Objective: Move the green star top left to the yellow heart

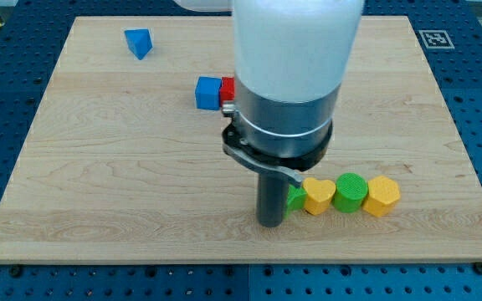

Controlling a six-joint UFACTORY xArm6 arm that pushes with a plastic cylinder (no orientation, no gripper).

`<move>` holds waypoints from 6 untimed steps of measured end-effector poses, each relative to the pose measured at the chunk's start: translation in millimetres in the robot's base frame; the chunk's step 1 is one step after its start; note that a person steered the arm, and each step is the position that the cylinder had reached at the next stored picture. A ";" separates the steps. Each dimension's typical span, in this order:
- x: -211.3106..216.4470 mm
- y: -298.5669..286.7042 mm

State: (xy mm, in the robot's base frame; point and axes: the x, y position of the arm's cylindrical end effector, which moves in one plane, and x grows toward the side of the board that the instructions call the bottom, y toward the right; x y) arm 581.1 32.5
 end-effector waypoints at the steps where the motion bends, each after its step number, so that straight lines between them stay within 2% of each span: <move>1: 23.0 12.3; 2: 18.9 13.2; 4: -69.3 -3.5; 5: -61.1 -5.8; 6: -53.7 -39.1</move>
